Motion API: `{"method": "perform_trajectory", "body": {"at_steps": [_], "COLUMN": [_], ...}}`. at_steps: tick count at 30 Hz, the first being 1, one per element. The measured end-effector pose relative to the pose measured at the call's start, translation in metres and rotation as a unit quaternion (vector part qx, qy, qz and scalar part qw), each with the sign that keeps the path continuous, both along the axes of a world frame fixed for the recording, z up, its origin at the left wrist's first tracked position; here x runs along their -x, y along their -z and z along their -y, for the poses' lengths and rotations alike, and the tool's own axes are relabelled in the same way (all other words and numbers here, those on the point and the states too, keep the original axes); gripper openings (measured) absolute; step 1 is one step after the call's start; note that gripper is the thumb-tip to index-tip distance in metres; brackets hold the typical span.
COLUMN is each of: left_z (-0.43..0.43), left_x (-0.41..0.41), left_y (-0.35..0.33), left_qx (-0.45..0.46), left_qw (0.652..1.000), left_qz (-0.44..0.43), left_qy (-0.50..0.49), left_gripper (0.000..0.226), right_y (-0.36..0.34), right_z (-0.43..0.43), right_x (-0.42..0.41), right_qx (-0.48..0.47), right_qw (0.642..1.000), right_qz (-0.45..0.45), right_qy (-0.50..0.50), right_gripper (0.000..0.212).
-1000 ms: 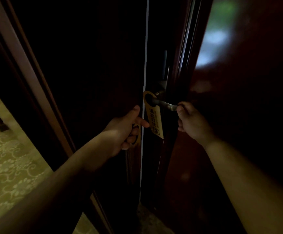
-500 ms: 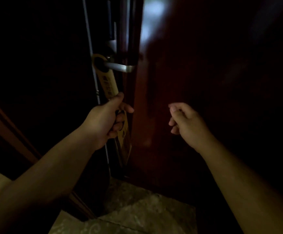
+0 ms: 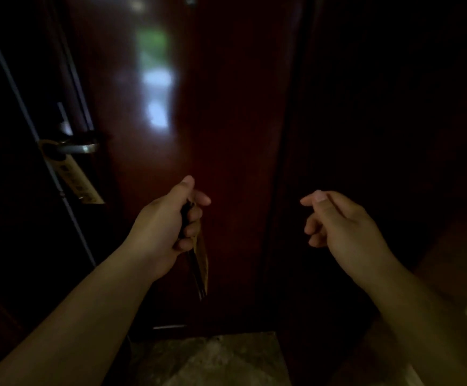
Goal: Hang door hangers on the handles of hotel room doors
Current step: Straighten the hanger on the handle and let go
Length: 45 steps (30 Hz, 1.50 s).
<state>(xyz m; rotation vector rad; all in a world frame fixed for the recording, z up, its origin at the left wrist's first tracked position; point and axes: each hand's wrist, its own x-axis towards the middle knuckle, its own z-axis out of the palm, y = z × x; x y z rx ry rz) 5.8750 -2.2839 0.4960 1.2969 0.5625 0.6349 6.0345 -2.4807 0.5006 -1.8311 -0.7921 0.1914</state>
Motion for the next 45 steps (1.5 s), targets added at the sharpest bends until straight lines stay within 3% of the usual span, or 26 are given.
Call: {"method": "perform_trajectory", "body": {"at_steps": [9, 15, 20, 30, 37, 45], "left_z": [0.219, 0.328, 0.392, 0.469, 0.516, 0.591], "left_x": [-0.081, -0.140, -0.213, -0.371, -0.458, -0.569], "left_y": [-0.046, -0.063, -0.072, -0.103, -0.103, -0.085], "left_qx": [-0.026, -0.053, -0.019, 0.060, 0.049, 0.033], "left_qw": [0.987, 0.959, 0.932, 0.867, 0.885, 0.874], "left_qz": [0.033, 0.055, 0.086, 0.147, 0.136, 0.124], "left_qy": [0.155, 0.272, 0.352, 0.471, 0.443, 0.469], "left_gripper": [0.037, 0.036, 0.032, 0.034, 0.030, 0.031], "right_y": [-0.046, -0.053, -0.062, -0.115, -0.100, -0.076], "right_z": [0.236, 0.346, 0.419, 0.492, 0.527, 0.602], "right_x": [-0.012, -0.026, -0.063, -0.180, -0.262, -0.367], "right_qx": [-0.055, -0.117, -0.157, -0.146, -0.136, -0.141], "right_qw": [0.985, 0.960, 0.939, 0.907, 0.898, 0.887], "right_qz": [0.021, -0.004, -0.004, 0.061, 0.065, 0.056], "right_qy": [0.160, 0.255, 0.306, 0.391, 0.413, 0.437], "right_gripper": [0.035, 0.039, 0.042, 0.041, 0.042, 0.051]}}
